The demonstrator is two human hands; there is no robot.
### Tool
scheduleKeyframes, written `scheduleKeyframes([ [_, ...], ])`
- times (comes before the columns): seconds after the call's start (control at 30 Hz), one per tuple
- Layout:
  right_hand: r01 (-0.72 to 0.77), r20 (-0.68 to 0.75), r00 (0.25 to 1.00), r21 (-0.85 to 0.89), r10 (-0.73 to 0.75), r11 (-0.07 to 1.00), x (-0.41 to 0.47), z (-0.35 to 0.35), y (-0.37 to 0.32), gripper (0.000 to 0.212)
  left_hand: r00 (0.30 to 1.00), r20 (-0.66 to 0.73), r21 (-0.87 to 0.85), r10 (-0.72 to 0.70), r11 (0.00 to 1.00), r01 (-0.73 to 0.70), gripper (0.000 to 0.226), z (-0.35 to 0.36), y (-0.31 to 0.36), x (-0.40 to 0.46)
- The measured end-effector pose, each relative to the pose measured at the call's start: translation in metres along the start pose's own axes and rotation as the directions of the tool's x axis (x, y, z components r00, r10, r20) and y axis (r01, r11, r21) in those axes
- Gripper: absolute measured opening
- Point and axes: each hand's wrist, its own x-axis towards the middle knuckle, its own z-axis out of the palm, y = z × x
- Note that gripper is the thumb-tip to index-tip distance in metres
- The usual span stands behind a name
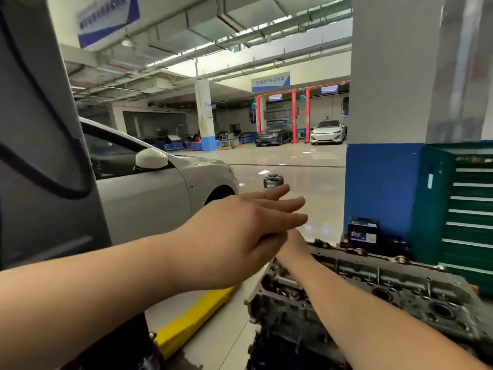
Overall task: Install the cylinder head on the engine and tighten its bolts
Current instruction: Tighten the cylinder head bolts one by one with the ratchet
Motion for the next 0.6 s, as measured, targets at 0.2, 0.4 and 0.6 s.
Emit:
scheduleKeyframes([
  [0.2, -0.08, -0.03, 0.996, 0.102, 0.084, 0.992, 0.0, -0.002, 0.005, 0.019, 0.95, -0.023, 0.121, -0.312, 0.942, 0.312, 0.064, -0.018, -0.06, -0.044],
  [0.4, -0.078, -0.072, 0.993, 0.139, 0.088, 0.987, 0.001, 0.0, 0.005, 0.014, 0.766, -0.039, 0.399, -0.641, 0.693, 0.6, 0.069, -0.018, -0.143, -0.04],
  [0.6, -0.051, -0.041, 0.998, 0.127, 0.057, 0.991, -0.002, -0.004, 0.005, 0.007, 0.659, -0.005, 0.612, -0.752, 0.518, 0.597, 0.06, -0.006, -0.193, 0.024],
])
